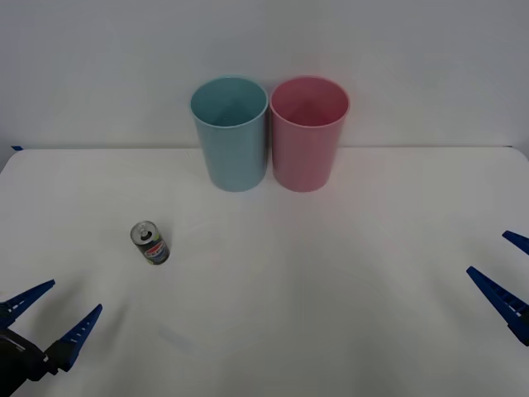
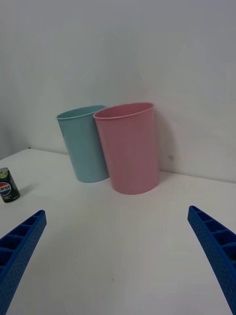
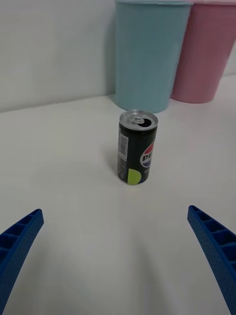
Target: Grasp the object on the table and drop it into the matching bin: aluminum can to the light blue bin, PET bottle to the pink bin.
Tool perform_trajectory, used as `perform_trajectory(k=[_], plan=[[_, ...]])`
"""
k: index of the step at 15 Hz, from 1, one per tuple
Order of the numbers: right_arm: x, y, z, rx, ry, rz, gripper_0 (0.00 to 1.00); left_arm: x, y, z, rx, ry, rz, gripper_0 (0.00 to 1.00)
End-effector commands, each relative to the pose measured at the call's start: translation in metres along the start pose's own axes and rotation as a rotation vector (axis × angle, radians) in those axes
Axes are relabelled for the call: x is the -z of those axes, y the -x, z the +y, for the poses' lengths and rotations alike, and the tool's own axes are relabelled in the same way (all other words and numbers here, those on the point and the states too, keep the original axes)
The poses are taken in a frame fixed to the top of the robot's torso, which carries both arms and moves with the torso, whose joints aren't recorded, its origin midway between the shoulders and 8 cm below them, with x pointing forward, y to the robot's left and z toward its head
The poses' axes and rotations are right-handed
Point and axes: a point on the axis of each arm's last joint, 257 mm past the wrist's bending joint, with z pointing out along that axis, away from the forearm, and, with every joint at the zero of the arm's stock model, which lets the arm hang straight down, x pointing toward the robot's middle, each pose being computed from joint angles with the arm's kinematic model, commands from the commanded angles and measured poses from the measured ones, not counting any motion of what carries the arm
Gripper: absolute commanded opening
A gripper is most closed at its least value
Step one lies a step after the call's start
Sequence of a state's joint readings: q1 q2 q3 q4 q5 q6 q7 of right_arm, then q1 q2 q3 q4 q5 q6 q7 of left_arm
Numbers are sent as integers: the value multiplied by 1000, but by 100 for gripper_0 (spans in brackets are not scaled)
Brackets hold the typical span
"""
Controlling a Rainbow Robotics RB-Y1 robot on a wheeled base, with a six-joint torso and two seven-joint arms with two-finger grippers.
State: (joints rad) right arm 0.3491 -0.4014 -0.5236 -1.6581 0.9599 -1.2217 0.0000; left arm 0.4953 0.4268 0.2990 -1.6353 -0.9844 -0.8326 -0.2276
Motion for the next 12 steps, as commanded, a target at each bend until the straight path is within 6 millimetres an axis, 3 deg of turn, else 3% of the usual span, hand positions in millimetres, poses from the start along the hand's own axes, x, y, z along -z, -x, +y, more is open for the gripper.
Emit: perform_trajectory(k=[1,6,12], plan=[[0,0,0,0,0,0,100,-9,-1,-7,39,4,-15,100],[0,0,0,0,0,0,100,-31,-4,-9,77,26,-40,100],[0,0,0,0,0,0,100,-73,-10,-10,112,0,-55,100]])
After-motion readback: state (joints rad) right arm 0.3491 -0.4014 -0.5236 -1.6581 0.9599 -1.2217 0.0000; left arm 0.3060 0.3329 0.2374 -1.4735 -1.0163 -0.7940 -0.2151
